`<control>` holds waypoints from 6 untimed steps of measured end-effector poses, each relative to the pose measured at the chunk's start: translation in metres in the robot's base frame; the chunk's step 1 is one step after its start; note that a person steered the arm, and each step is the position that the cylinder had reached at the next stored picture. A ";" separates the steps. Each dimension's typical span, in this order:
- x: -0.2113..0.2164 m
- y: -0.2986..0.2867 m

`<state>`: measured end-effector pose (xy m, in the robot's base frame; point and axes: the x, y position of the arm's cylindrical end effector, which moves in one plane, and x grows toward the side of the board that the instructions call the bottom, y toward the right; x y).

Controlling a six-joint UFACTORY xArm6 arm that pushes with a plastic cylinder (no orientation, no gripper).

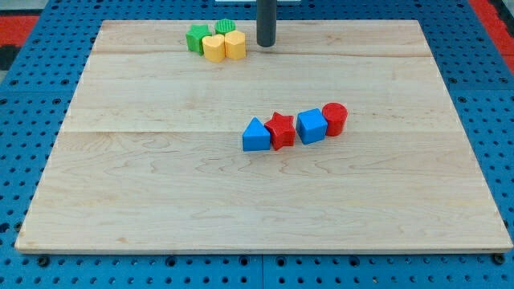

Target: Push the yellow blocks towards the top left side of the board

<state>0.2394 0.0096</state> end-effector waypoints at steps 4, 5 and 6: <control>0.042 -0.092; 0.058 -0.151; 0.068 -0.190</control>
